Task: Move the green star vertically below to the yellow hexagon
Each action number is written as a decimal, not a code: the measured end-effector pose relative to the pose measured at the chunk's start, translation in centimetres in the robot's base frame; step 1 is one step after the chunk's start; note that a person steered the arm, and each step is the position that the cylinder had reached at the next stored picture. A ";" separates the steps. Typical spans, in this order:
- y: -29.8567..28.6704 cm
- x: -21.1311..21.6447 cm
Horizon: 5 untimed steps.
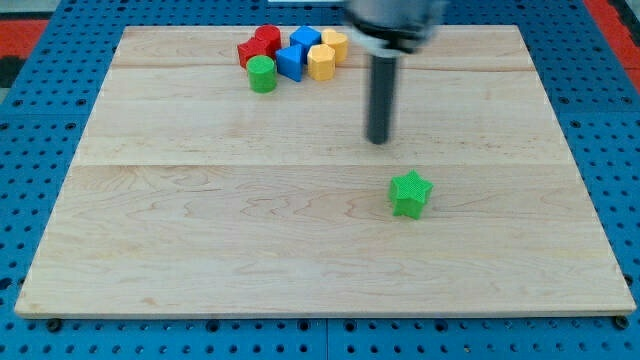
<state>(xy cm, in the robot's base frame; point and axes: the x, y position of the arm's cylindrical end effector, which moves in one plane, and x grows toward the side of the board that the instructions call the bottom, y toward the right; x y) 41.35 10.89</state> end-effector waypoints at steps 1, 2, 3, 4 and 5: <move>5.0 4.6; 3.4 7.9; -2.8 8.1; -6.1 9.6; -8.9 9.8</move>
